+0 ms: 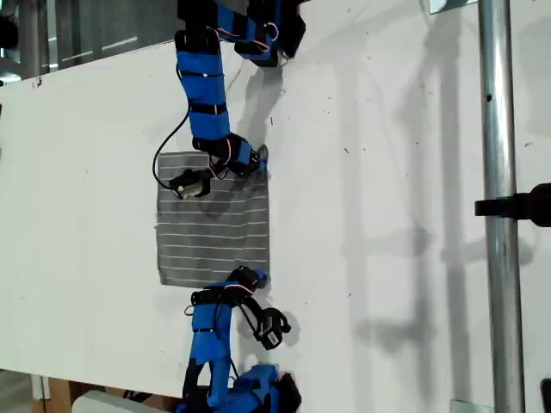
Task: Grasp corners of a towel and fold twice.
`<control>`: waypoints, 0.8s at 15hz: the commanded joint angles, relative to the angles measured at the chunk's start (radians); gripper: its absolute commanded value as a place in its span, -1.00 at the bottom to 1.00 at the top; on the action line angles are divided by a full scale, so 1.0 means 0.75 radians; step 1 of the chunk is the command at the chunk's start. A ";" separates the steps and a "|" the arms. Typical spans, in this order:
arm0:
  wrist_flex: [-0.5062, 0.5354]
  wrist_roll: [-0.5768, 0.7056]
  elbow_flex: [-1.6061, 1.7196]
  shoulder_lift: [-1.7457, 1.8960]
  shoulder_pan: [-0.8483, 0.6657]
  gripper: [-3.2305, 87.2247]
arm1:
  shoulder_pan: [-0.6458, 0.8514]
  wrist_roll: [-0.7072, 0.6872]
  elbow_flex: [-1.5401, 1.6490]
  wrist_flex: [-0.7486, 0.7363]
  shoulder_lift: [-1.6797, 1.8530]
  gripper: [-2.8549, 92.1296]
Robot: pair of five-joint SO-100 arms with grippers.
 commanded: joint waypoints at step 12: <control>0.031 0.014 0.243 0.849 -0.082 -0.99 | -0.082 0.022 -0.380 0.546 0.356 -0.94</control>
